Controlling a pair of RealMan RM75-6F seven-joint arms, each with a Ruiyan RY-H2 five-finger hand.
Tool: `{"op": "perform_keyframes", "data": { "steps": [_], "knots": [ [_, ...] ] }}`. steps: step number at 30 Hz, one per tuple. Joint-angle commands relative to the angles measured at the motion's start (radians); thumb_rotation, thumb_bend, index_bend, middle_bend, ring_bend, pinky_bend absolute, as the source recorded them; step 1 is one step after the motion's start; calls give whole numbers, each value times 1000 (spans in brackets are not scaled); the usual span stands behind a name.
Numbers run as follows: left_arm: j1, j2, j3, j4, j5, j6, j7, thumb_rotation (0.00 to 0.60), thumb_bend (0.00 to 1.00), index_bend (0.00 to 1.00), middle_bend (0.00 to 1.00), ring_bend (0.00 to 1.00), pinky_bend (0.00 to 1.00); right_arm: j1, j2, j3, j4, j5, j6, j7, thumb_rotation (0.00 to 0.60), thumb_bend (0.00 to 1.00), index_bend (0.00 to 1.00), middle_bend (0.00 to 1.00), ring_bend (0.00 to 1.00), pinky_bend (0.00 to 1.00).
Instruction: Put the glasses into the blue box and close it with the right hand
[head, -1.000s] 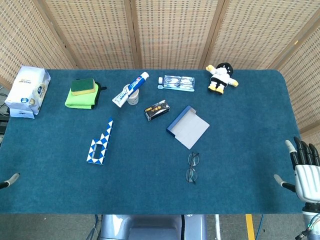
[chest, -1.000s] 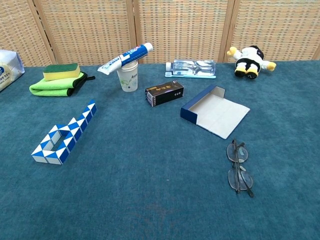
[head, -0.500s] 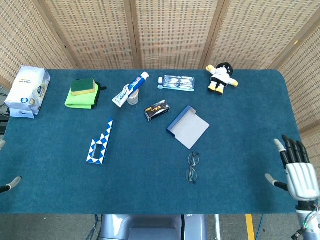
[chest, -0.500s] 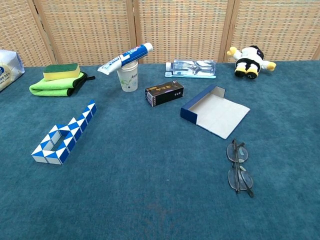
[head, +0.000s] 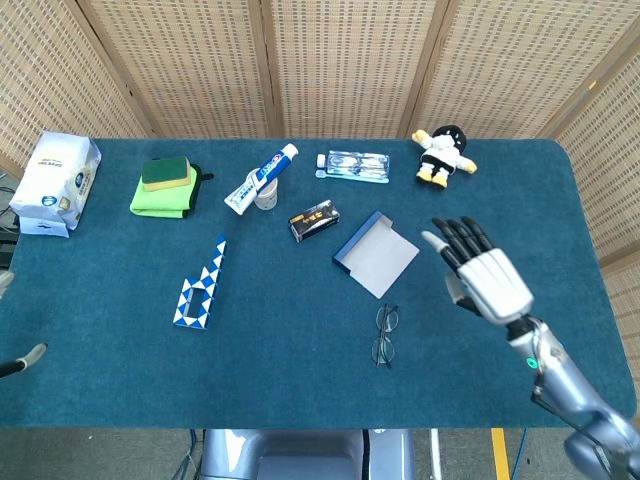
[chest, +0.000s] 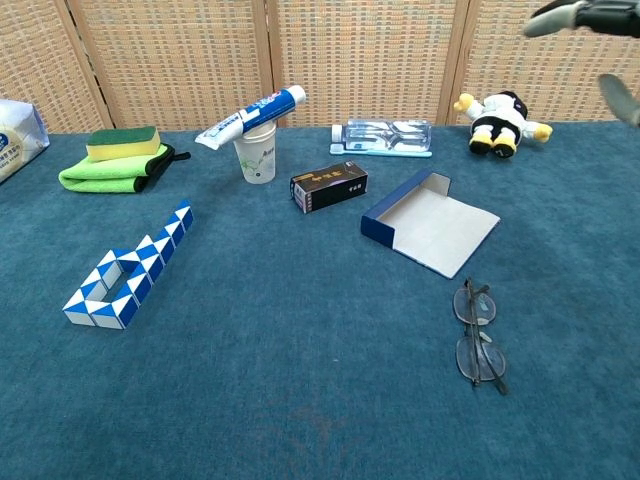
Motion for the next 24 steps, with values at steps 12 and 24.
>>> {"op": "perform_keyframes", "data": {
  "steps": [12, 24],
  "knots": [
    [-33, 8, -32, 0, -86, -88, -18, 600, 0, 0, 0, 0, 0, 471, -332, 124, 332, 385, -559, -111, 600, 1000, 105, 51, 0, 164],
    [-40, 9, -42, -3, -129, -122, -14, 600, 0, 0, 0, 0, 0, 616, -499, 60, 572, 567, -644, -307, 600, 1000, 138, 78, 0, 167]
  ]
}}
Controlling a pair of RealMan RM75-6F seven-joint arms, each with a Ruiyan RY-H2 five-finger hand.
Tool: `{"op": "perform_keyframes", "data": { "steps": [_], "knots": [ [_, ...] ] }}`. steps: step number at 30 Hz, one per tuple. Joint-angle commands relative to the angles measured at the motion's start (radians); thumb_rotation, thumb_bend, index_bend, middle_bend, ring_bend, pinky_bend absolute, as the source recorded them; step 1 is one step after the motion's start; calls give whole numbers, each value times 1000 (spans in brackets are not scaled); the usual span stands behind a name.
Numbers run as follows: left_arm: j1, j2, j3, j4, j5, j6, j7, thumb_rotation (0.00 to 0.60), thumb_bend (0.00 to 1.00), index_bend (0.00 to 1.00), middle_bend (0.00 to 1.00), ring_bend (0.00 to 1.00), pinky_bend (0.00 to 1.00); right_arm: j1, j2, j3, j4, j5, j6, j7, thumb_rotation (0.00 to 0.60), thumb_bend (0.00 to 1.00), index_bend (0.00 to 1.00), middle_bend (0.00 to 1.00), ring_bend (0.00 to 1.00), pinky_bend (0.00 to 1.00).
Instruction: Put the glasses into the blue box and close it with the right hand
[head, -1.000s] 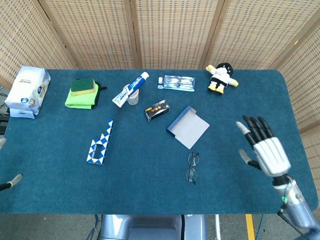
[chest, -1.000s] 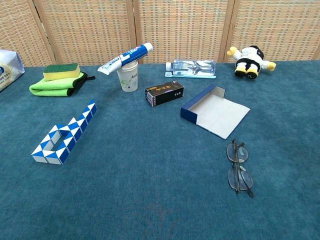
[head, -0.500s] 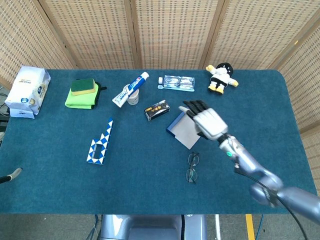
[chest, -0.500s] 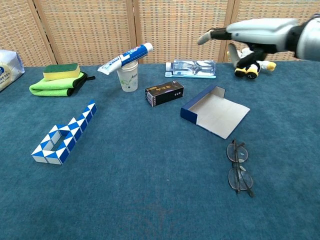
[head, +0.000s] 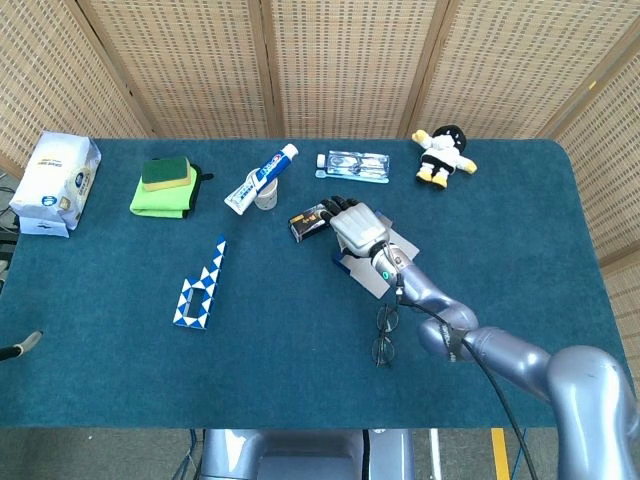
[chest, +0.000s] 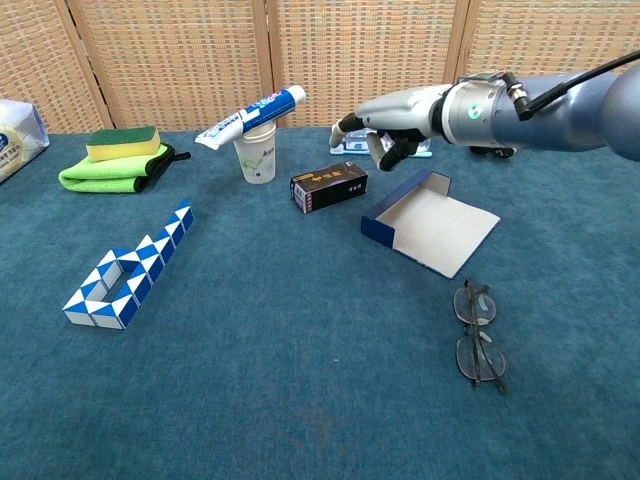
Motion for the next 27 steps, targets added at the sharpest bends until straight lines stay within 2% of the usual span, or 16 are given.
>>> {"op": "perform_keyframes", "data": {
  "steps": [1, 8, 14, 20, 27],
  "knots": [
    [-2, 1, 0, 0, -4, -8, -2, 600, 0, 0, 0, 0, 0, 31, -41, -41, 62, 35, -8, -72, 600, 1000, 139, 79, 0, 167],
    [-6, 6, -1, -3, -12, -24, -9, 600, 0, 0, 0, 0, 0, 36, -71, -87, 123, 64, 12, -144, 600, 1000, 164, 102, 0, 167],
    [-5, 10, -1, -5, -12, -26, -17, 600, 0, 0, 0, 0, 0, 35, -73, -95, 139, 90, 14, -158, 600, 1000, 177, 116, 0, 167],
    [-4, 10, -2, -5, -15, -27, -19, 600, 0, 0, 0, 0, 0, 35, -68, -114, 148, 117, 2, -184, 600, 1000, 194, 178, 0, 175],
    [-5, 12, 0, -5, -14, -32, -21, 600, 0, 0, 0, 0, 0, 34, -74, -146, 176, 163, -17, -230, 600, 1000, 197, 187, 0, 175]
  ]
}}
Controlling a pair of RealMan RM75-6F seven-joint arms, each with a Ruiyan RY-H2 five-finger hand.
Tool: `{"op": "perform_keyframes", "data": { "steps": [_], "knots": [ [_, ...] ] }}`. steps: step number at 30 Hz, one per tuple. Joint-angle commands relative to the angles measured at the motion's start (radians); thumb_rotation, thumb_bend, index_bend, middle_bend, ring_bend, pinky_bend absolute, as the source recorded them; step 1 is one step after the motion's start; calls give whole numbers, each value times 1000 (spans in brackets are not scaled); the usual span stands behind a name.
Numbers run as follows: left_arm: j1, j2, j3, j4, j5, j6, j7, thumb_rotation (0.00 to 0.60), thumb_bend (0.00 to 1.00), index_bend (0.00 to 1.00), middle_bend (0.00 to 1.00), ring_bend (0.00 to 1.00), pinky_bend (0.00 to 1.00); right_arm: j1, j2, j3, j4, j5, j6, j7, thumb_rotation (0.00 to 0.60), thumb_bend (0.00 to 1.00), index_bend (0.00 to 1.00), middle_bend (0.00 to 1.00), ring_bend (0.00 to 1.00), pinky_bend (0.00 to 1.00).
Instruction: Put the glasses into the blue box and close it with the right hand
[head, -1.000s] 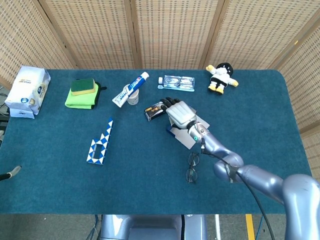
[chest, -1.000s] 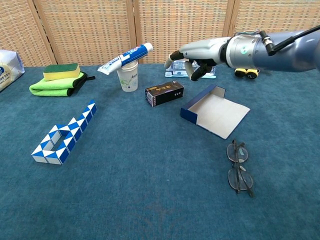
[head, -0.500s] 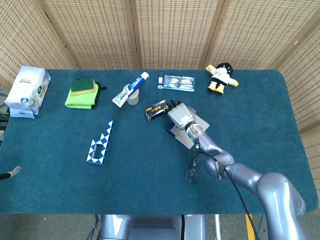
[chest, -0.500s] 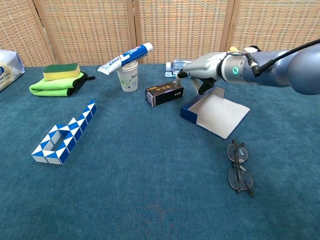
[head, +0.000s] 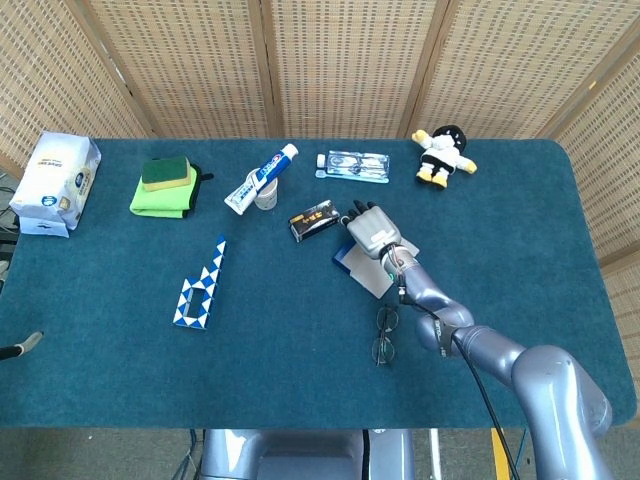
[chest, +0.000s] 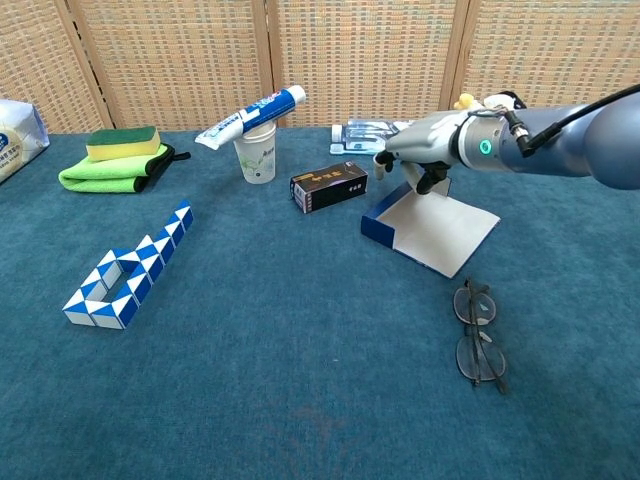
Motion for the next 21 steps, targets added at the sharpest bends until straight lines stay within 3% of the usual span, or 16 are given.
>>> {"op": "perform_keyframes", "data": {
  "steps": [1, 6, 7, 16, 21],
  "knots": [
    [0, 0, 0, 0, 0, 0, -1, 600, 0, 0, 0, 0, 0, -1, -2, -16, 15, 21, -13, -19, 600, 1000, 200, 190, 0, 175],
    [1, 0, 0, -1, 0, 1, 1, 600, 0, 0, 0, 0, 0, -6, 2, -55, 34, 20, -17, -61, 600, 1000, 271, 197, 0, 175],
    [0, -1, 0, -2, 0, 0, 4, 600, 0, 0, 0, 0, 0, -9, 14, -92, 42, -3, -18, -98, 600, 1000, 299, 197, 0, 175],
    [-1, -3, 1, -6, -2, -2, 13, 600, 0, 0, 0, 0, 0, -21, 78, -133, -9, 12, -33, -147, 600, 1000, 461, 313, 71, 176],
    [0, -2, -1, -7, -5, 1, 12, 600, 0, 0, 0, 0, 0, -28, 120, -160, -66, 60, -37, -180, 600, 1000, 474, 325, 83, 181]
  ]
}}
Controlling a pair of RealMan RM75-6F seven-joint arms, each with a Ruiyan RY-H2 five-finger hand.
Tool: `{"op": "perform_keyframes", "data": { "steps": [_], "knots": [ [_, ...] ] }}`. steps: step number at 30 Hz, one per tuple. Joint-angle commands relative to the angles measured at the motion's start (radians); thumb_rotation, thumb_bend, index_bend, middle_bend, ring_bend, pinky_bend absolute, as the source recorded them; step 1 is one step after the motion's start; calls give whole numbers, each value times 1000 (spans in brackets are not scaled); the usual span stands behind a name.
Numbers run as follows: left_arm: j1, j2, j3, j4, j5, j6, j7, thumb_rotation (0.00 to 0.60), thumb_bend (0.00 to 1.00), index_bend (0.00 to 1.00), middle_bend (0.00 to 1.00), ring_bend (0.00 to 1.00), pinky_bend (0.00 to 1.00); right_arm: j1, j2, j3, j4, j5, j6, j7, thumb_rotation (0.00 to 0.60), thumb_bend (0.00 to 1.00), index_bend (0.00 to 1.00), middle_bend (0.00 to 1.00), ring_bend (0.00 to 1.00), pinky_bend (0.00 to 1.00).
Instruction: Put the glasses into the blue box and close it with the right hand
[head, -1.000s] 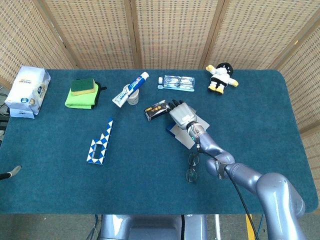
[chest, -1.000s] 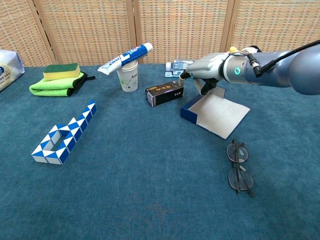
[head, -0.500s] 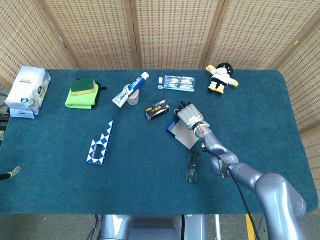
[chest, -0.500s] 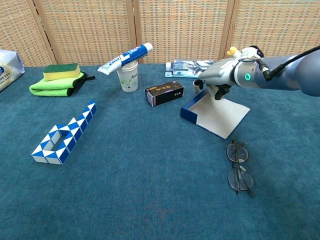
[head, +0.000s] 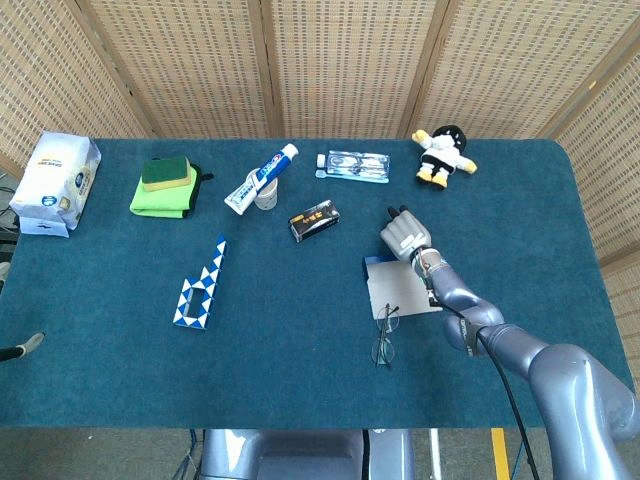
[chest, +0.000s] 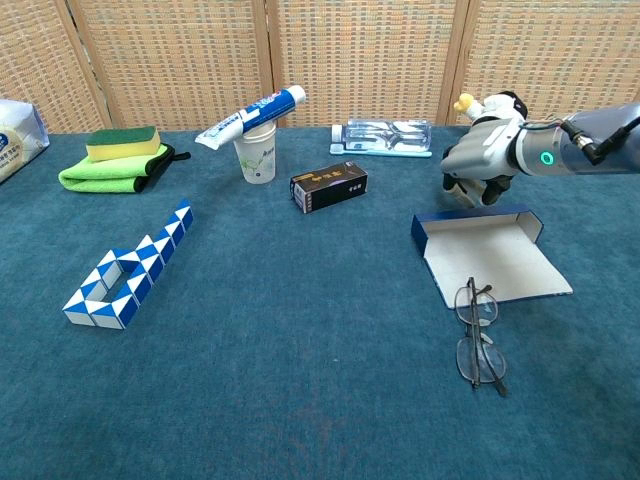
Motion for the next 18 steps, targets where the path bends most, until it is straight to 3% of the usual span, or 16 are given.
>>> {"op": "perform_keyframes", "data": {
  "steps": [1, 5, 9, 10, 12, 14, 16, 18],
  "knots": [
    [0, 1, -1, -1, -1, 0, -1, 600, 0, 0, 0, 0, 0, -9, 25, -13, -39, 33, 6, -11, 600, 1000, 474, 324, 83, 182],
    [-1, 3, 0, -3, 1, -3, -2, 600, 0, 0, 0, 0, 0, -17, 45, -25, -71, 50, 33, -18, 600, 1000, 460, 266, 83, 182],
    [-5, 3, 3, -3, 8, -10, 0, 600, 0, 0, 0, 0, 0, -48, 67, 11, -121, 3, 152, 38, 600, 977, 369, 129, 74, 187],
    [-7, 2, 4, -2, 8, -15, 0, 600, 0, 0, 0, 0, 0, -66, 78, 37, -145, -28, 222, 80, 600, 856, 343, 77, 56, 187],
    [-10, 2, 5, 0, 6, -21, 1, 600, 0, 0, 0, 0, 0, -104, 103, 52, -189, -112, 323, 158, 600, 363, 295, 9, 11, 187],
    [-11, 2, 5, 0, 6, -22, 2, 600, 0, 0, 0, 0, 0, -136, 141, 56, -239, -191, 391, 247, 600, 65, 275, 0, 0, 187],
    [-10, 2, 5, -1, 6, -21, 1, 600, 0, 0, 0, 0, 0, -160, 170, 56, -281, -244, 432, 320, 600, 0, 273, 0, 0, 187],
    [-10, 3, 6, -1, 9, -20, -1, 600, 0, 0, 0, 0, 0, -191, 202, 46, -326, -324, 487, 416, 600, 0, 273, 0, 0, 187]
  ]
}}
